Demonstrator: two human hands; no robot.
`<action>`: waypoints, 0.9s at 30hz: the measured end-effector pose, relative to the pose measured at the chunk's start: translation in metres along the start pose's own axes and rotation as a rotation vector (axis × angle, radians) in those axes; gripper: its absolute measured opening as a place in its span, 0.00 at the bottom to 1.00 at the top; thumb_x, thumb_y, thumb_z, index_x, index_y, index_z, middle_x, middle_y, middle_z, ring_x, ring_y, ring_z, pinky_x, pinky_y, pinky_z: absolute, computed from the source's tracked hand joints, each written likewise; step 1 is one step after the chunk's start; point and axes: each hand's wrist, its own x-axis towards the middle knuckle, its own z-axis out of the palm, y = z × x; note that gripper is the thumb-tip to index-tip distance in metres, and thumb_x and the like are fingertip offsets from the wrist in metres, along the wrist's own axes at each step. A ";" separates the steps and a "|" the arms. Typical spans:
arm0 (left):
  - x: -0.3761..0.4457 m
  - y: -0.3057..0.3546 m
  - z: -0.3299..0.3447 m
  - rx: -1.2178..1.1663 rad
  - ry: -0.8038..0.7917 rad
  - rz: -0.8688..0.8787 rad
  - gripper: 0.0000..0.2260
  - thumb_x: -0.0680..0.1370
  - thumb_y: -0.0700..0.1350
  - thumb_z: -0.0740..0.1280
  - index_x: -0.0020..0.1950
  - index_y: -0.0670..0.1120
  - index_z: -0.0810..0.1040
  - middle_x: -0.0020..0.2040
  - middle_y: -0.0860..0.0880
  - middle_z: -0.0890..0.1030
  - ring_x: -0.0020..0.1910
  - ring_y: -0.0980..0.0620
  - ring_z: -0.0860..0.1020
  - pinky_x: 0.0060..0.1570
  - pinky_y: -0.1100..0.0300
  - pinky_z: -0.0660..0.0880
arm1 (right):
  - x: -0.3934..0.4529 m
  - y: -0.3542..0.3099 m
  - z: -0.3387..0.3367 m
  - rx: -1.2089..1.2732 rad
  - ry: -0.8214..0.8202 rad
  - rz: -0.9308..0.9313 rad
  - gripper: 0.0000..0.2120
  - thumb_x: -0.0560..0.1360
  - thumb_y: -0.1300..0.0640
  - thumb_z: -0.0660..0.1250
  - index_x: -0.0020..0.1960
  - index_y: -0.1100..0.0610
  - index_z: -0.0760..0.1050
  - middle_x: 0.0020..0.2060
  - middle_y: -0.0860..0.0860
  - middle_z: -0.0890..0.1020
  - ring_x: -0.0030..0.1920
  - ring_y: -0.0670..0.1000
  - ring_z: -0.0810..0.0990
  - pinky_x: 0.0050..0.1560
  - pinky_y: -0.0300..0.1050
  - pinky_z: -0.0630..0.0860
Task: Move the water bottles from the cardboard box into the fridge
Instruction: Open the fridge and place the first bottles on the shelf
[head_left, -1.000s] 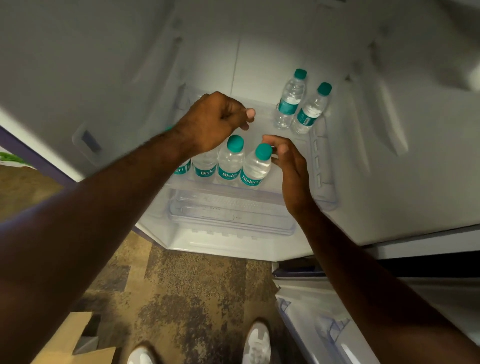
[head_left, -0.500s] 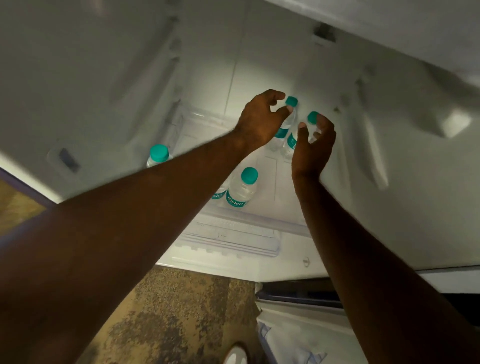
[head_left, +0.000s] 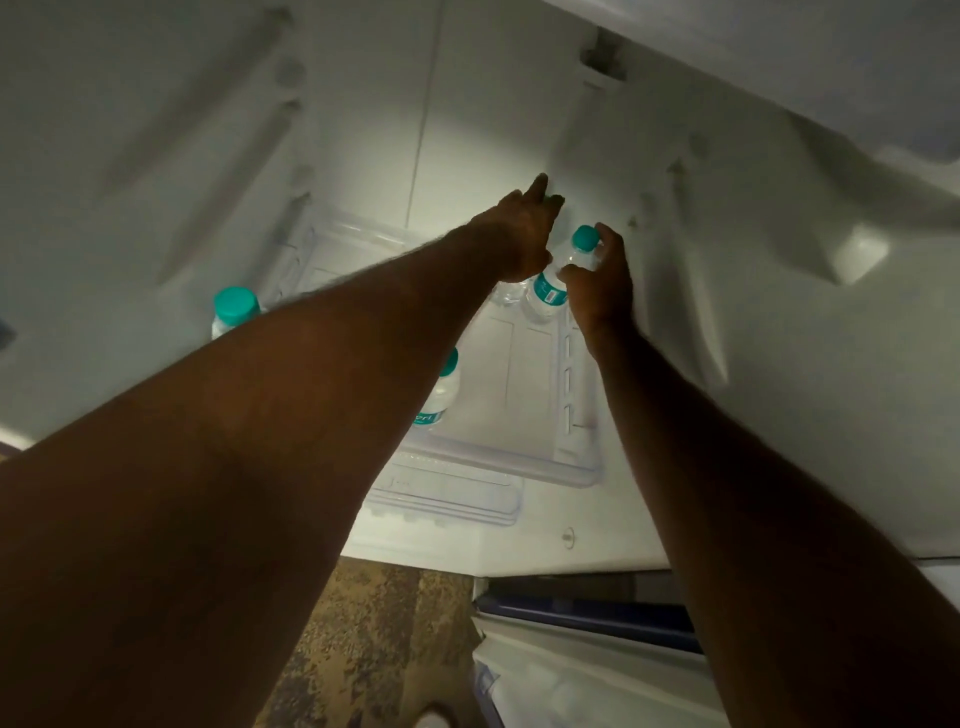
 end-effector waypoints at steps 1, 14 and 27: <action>0.001 0.000 0.001 -0.003 0.004 0.006 0.33 0.82 0.44 0.67 0.82 0.44 0.54 0.83 0.43 0.50 0.80 0.42 0.57 0.78 0.50 0.59 | 0.001 0.001 0.000 -0.012 -0.010 -0.007 0.29 0.78 0.60 0.70 0.75 0.54 0.64 0.72 0.52 0.72 0.72 0.55 0.71 0.72 0.50 0.68; 0.016 -0.003 -0.006 0.192 0.163 0.089 0.18 0.81 0.38 0.67 0.71 0.40 0.72 0.76 0.38 0.65 0.66 0.37 0.75 0.65 0.50 0.73 | 0.004 0.009 0.007 -0.057 0.152 -0.127 0.20 0.78 0.54 0.71 0.68 0.58 0.74 0.65 0.54 0.79 0.66 0.54 0.78 0.67 0.43 0.71; 0.012 -0.019 0.006 -0.418 0.208 -0.275 0.23 0.71 0.47 0.79 0.63 0.44 0.78 0.62 0.46 0.78 0.57 0.48 0.78 0.59 0.56 0.79 | -0.071 0.030 0.007 0.267 0.491 -0.139 0.16 0.74 0.60 0.74 0.60 0.64 0.79 0.57 0.56 0.84 0.59 0.54 0.82 0.59 0.31 0.75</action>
